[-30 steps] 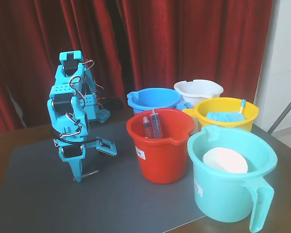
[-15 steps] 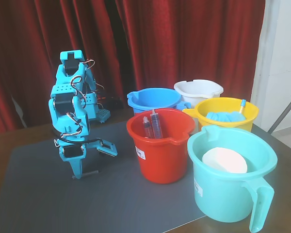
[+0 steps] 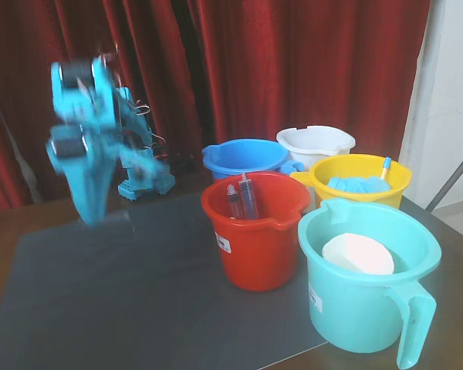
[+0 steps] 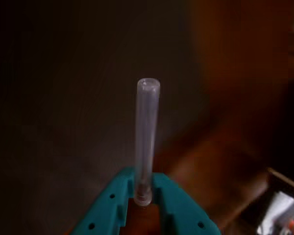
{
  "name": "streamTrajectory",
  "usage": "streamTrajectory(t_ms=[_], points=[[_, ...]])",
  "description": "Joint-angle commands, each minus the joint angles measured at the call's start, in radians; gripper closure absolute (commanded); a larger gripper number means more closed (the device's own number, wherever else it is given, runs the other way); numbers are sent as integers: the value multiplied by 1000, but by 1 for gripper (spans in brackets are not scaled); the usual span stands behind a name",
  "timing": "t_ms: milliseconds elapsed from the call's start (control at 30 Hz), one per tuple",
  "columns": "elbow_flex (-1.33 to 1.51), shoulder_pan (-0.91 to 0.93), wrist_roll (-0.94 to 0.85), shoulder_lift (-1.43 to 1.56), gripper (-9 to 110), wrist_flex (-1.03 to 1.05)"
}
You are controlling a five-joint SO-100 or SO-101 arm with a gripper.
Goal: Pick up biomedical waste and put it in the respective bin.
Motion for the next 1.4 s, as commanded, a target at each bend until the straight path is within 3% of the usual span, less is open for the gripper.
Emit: streamTrajectory(t_ms=[0, 133, 367, 1000, 1367], points=[[-160, -32, 117, 58, 102, 344], [-192, -295, 318, 176, 102, 342], [-209, -575, 557, 259, 102, 339], [-192, -962, 683, 291, 102, 239], [-209, -1091, 689, 55, 102, 91]])
